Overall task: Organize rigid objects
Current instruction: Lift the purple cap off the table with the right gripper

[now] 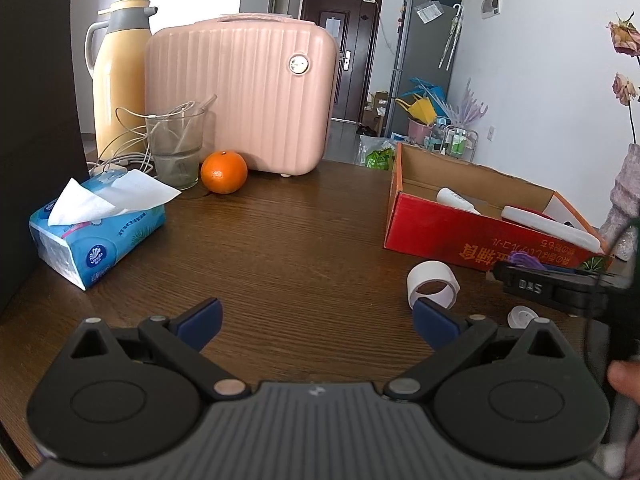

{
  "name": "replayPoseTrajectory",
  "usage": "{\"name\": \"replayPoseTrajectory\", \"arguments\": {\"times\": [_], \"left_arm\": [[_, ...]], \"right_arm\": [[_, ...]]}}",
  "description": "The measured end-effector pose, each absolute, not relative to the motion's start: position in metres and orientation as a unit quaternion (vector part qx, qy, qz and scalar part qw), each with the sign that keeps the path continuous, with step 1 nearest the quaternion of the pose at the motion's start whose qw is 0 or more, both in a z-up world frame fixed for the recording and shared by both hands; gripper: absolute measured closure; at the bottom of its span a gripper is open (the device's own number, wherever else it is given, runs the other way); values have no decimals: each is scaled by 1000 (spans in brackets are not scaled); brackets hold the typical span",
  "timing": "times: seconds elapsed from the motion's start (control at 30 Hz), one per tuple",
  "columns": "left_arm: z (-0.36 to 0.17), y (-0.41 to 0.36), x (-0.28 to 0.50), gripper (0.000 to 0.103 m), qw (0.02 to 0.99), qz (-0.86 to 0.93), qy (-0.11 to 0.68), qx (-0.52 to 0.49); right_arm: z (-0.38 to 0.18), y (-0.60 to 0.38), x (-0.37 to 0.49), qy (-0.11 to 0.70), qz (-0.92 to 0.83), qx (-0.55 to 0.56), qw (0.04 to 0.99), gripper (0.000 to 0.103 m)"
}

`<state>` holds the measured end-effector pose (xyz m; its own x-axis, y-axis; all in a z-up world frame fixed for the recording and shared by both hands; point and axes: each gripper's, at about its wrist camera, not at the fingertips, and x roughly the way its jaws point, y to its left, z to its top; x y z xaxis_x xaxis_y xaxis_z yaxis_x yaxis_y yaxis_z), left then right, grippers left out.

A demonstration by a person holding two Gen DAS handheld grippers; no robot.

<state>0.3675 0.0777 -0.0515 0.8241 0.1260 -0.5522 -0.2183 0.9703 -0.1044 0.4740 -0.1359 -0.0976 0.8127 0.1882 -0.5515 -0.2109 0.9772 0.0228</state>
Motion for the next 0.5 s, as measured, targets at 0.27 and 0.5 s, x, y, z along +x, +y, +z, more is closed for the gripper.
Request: {"name": "replayPoseTrajectory", "arguments": {"times": [0.27,0.5], "left_arm": [[-51,78,366,0,952,89,279,-84],[-51,76,363,0,954,89,273,-82]], "right_arm": [[-75,-152,426,250,111,-10,962,49],[-67,-175,389,235,105,-5,966,49]]}}
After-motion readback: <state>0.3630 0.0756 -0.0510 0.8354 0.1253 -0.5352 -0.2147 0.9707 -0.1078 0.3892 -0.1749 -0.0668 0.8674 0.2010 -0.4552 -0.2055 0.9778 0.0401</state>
